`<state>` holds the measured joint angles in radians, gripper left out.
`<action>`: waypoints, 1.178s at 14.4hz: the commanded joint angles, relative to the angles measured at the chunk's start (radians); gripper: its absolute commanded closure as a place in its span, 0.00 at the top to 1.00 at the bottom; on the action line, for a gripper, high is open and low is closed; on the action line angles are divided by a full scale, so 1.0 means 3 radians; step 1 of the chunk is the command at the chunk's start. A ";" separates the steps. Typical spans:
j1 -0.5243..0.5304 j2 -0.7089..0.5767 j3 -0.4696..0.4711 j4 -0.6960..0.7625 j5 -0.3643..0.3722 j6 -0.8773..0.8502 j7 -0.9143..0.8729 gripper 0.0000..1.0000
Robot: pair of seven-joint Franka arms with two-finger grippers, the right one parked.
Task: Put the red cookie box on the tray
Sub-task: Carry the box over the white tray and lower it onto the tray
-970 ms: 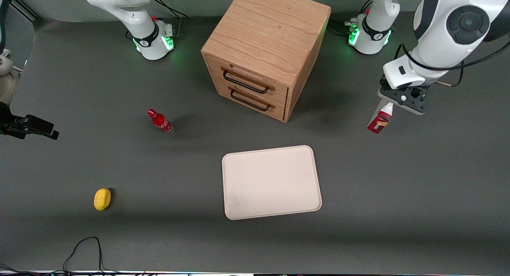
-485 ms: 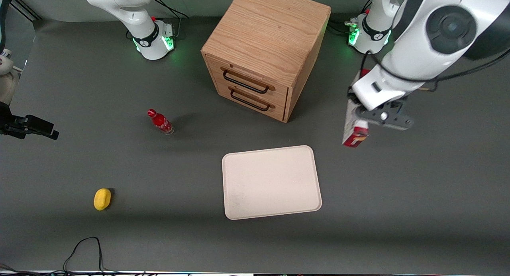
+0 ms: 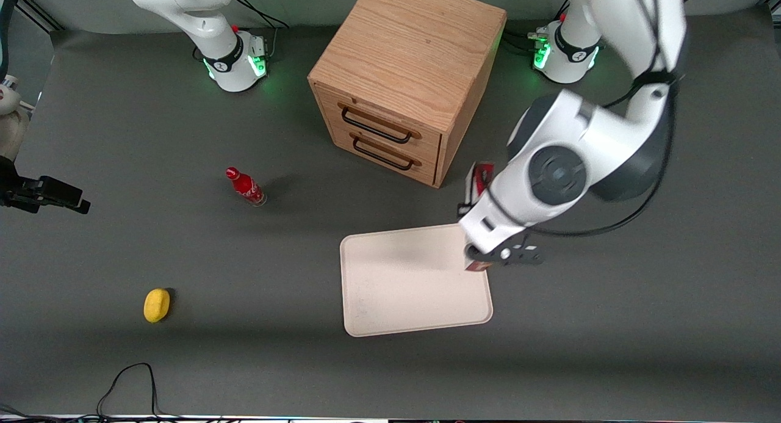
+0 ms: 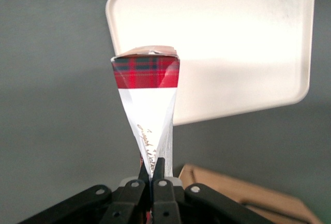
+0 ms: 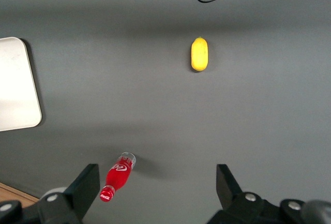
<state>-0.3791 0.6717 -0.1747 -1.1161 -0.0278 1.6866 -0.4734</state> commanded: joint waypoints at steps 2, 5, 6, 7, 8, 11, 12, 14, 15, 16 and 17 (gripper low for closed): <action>-0.0122 0.0475 0.0122 0.0300 0.0041 0.0099 -0.0130 0.00; -0.0122 0.0589 0.0142 0.0167 0.0113 0.0645 -0.0176 0.00; -0.0127 0.0604 0.0203 0.0086 0.0118 0.0849 -0.0171 0.00; -0.0127 0.0614 0.0239 0.0014 0.0123 0.1013 -0.0156 0.00; -0.0127 0.0609 0.0265 -0.0027 0.0123 0.1071 -0.0150 0.00; -0.0127 0.0620 0.0337 -0.0084 0.0128 0.1107 -0.0120 0.39; -0.0127 0.0599 0.0342 -0.0124 0.0143 0.1127 -0.0120 0.96; -0.0117 0.0518 0.0342 -0.0130 0.0179 0.1128 -0.0120 1.00; -0.0097 0.0380 0.0337 -0.0160 0.0190 0.1062 -0.0125 1.00; -0.0076 0.0116 0.0337 -0.0383 0.0185 0.0985 -0.0120 1.00; -0.0020 -0.0236 0.0337 -0.0705 0.0164 0.0954 -0.0054 1.00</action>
<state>-0.4006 0.8197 -0.0828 -1.1287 0.0127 2.0026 -0.4969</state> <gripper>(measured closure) 0.374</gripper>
